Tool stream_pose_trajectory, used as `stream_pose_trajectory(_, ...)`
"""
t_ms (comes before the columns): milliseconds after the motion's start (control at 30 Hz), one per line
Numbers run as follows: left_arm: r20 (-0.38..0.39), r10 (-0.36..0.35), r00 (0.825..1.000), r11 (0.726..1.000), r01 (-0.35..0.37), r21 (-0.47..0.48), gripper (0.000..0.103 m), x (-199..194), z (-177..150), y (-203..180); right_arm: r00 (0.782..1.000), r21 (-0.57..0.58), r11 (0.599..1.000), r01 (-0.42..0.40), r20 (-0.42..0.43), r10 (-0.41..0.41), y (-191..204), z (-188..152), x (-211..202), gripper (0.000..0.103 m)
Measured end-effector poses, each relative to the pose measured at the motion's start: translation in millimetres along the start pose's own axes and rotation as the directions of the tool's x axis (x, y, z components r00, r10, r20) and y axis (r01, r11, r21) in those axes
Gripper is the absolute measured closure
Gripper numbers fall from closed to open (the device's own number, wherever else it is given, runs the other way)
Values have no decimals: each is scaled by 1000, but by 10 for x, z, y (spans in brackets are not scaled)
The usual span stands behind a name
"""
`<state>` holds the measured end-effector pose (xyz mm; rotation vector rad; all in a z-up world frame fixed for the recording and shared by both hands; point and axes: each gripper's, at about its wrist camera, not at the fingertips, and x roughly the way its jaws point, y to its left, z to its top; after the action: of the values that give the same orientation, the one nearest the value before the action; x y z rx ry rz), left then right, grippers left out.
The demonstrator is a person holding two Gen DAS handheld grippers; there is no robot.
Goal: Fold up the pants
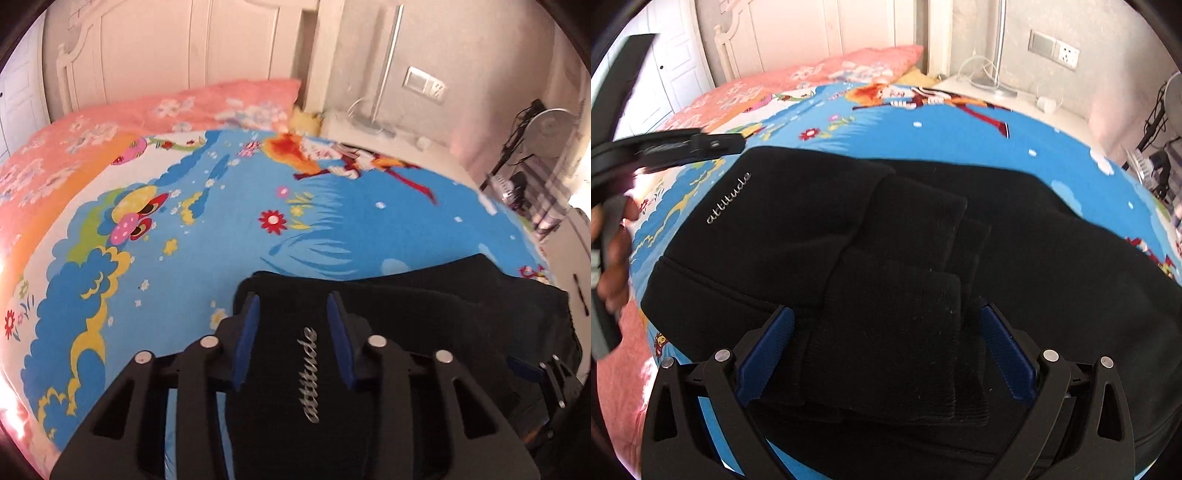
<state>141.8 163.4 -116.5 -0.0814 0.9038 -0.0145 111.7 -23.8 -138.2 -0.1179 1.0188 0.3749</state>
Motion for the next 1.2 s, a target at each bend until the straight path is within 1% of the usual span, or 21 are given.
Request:
stream_pose_trajectory(67, -67, 20, 998, 999, -18, 39, 65, 220, 35, -10, 1000, -5, 1000, 4, -2, -4, 4, -10, 16, 6)
stream_pose_trajectory(100, -84, 48, 995, 998, -43, 51, 62, 334, 24, -6, 1000, -6, 1000, 4, -2, -4, 10, -16, 18, 6)
stream_pose_trajectory(133, -86, 56, 995, 997, -51, 50, 58, 371, 8, -4, 1000, -9, 1000, 5, -3, -5, 18, -22, 24, 6)
stream_pose_trajectory(167, -79, 58, 995, 998, -55, 44, 53, 366, -3, 12, 1000, -10, 1000, 7, -2, -7, 20, -26, 26, 6)
stream_pose_trajectory(200, -71, 52, 996, 998, -50, 23, 52, 330, -20, 46, 1000, -11, 1000, 7, -2, -7, 17, -30, 28, 5)
stream_pose_trajectory(267, -25, 20, 1000, 999, -20, -25, 52, 160, -79, 129, 1000, -10, 1000, 4, -2, -4, 11, -35, 35, 5)
stream_pose_trajectory(300, -6, 13, 1000, 999, -13, -40, 52, 77, -125, 154, 1000, -9, 1000, 3, -2, -3, 6, -34, 39, 5)
stream_pose_trajectory(400, 26, -2, 1000, 993, 5, -121, 46, -167, -348, 301, 1000, -3, 1000, 2, -1, -2, 8, -43, 42, 5)
stream_pose_trajectory(467, 34, -54, 998, 978, 59, -199, 45, -294, -547, 428, 1000, -4, 1000, 2, 2, -2, 7, -43, 49, 5)
stream_pose_trajectory(533, 63, -128, 990, 954, 140, -265, 45, -437, -811, 524, 1000, -4, 1000, 0, 2, 0, 4, -45, 55, 5)
stream_pose_trajectory(567, 68, -155, 986, 946, 168, -279, 45, -482, -938, 538, 1000, -3, 1000, 2, 4, -2, 6, -51, 57, 5)
stream_pose_trajectory(600, 70, -161, 984, 944, 174, -281, 45, -510, -1021, 538, 1000, -4, 1000, 4, 7, -4, 10, -56, 57, 5)
stream_pose_trajectory(667, 70, -192, 979, 940, 204, -273, 37, -519, -1182, 526, 1000, -5, 1000, 7, 11, -7, 11, -67, 55, 5)
stream_pose_trajectory(700, 65, -223, 973, 933, 233, -274, 37, -478, -1251, 526, 1000, -5, 1000, 8, 12, -8, 13, -68, 54, 5)
stream_pose_trajectory(733, 63, -246, 967, 924, 254, -288, 37, -439, -1291, 543, 1000, -7, 1000, 10, 13, -10, 14, -69, 53, 5)
stream_pose_trajectory(800, 76, -300, 951, 894, 308, -324, 36, -374, -1350, 601, 1000, -7, 1000, 7, 11, -7, 4, -61, 55, 5)
stream_pose_trajectory(833, 74, -301, 951, 892, 309, -331, 33, -339, -1359, 613, 1000, -7, 1000, 6, 10, -6, 2, -57, 59, 5)
stream_pose_trajectory(1000, 86, -300, 950, 895, 311, -318, 33, -334, -1394, 591, 1000, -3, 1000, 5, 17, -5, -8, -22, 20, 5)
stream_pose_trajectory(1033, 86, -296, 951, 898, 308, -314, 33, -339, -1399, 581, 999, -4, 1000, 7, 42, -7, -12, 16, -47, 5)
stream_pose_trajectory(1100, 86, -287, 954, 903, 299, -308, 32, -348, -1406, 571, 992, -13, 1000, 19, 125, -17, -11, 117, -196, 5)
stream_pose_trajectory(1200, 87, -279, 956, 906, 292, -307, 32, -342, -1403, 571, 988, -18, 1000, 18, 154, -15, -18, 291, -241, 5)
